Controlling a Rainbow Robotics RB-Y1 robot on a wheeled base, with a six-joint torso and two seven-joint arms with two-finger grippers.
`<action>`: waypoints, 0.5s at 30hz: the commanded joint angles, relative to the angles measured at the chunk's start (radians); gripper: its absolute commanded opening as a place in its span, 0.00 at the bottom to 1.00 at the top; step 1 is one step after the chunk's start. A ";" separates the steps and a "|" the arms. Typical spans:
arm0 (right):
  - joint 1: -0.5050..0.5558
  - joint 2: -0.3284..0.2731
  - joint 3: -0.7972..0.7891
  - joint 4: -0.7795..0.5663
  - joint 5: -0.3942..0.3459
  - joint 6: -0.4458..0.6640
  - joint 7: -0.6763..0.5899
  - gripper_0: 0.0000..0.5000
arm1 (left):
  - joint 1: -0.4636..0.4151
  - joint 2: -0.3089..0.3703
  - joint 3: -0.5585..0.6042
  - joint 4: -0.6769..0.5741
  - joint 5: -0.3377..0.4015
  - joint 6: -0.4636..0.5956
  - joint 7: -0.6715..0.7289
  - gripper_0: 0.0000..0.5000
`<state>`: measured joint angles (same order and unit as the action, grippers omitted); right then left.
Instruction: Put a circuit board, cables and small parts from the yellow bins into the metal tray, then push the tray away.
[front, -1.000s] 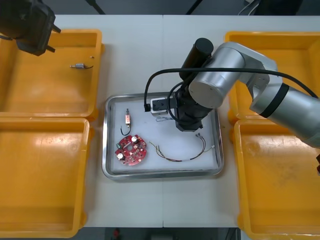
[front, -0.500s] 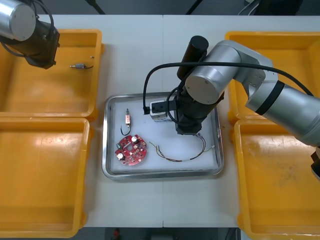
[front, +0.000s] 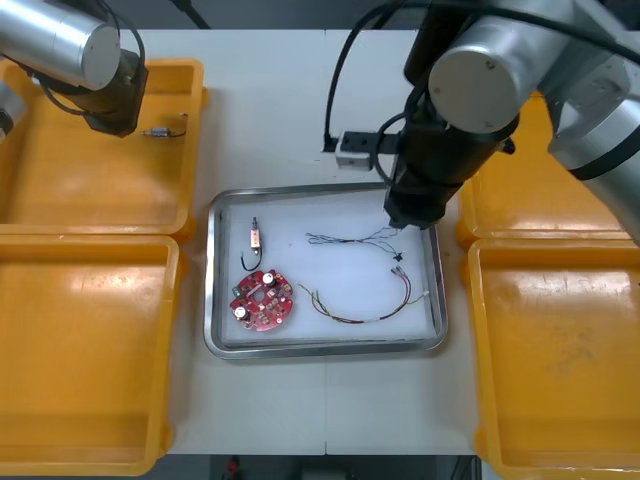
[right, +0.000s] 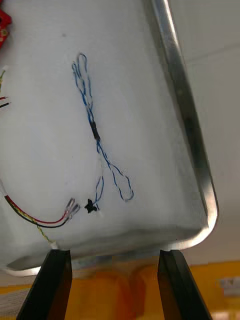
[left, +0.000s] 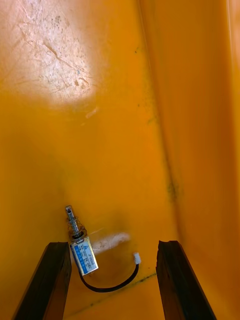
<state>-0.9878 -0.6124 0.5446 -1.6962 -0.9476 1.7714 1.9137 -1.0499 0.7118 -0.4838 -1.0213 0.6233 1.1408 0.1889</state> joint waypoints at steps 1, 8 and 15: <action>-0.035 -0.101 -0.109 -0.069 -0.031 0.071 -0.165 1.00 | -0.058 -0.028 -0.012 0.021 -0.019 0.002 -0.034 1.00; 0.021 -0.201 -0.224 -0.086 -0.057 0.108 -0.381 1.00 | -0.062 -0.037 -0.013 0.033 -0.019 0.051 -0.054 1.00; 0.109 -0.311 -0.316 -0.126 -0.085 0.138 -0.564 1.00 | -0.078 -0.071 -0.013 0.101 -0.034 -0.009 -0.071 1.00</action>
<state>-0.9192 -0.8475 0.2917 -1.7817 -1.0120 1.8982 1.4150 -1.0595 0.6683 -0.4843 -0.9481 0.6080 1.1665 0.1877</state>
